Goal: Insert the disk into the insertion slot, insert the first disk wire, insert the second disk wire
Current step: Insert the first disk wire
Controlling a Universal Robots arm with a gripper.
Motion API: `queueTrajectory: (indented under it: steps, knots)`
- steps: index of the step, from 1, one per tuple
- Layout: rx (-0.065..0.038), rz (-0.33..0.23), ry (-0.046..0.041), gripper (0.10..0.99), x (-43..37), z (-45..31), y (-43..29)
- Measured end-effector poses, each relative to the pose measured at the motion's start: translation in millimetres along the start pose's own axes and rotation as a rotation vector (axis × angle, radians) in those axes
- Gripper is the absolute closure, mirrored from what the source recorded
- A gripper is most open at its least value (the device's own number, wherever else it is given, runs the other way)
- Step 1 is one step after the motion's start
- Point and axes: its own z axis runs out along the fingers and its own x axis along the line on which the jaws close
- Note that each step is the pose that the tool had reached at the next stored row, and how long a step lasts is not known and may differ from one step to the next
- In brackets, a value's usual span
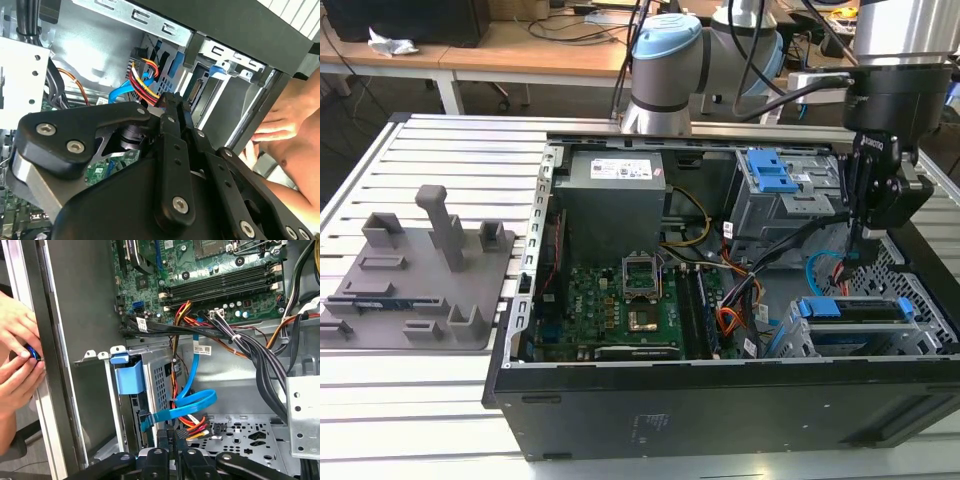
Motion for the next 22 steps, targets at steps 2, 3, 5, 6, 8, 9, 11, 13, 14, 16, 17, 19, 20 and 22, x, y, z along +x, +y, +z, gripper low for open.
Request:
queueTrajectory:
  steps: [2, 3, 5, 6, 8, 9, 11, 13, 14, 16, 17, 19, 20, 22]
  knots:
    - [-0.035, -0.015, 0.0043, 0.918, -1.4, 0.8, -9.9]
    - [-0.046, -0.02, 0.0057, 0.918, -1.9, 1.0, -12.7]
    - [-0.093, -0.041, 0.011, 0.918, -3.2, 1.7, -21.8]
    - [-0.099, -0.043, 0.0111, 0.918, -3.1, 1.9, -22.7]
    - [-0.106, -0.043, -0.0343, 0.918, 2.4, 2.3, -23.6]
    - [-0.107, -0.042, -0.0447, 0.918, 4.2, 1.8, -23.9]
    - [-0.11, -0.042, -0.0651, 0.918, 10.7, -1.6, -25.1]
    - [-0.112, -0.041, -0.0828, 0.918, 15.0, -2.8, -25.8]
    - [-0.114, -0.041, -0.0964, 0.918, 16.9, -2.4, -26.0]
    - [-0.116, -0.04, -0.1181, 0.918, 20.8, -0.7, -26.5]
    - [-0.118, -0.04, -0.1307, 0.918, 23.1, 0.4, -26.7]
    - [-0.122, -0.039, -0.1648, 0.918, 28.7, 2.8, -27.4]
    - [-0.124, -0.039, -0.1805, 0.918, 31.5, 4.0, -27.7]
    - [-0.127, -0.038, -0.2045, 0.918, 36.0, 6.0, -28.2]
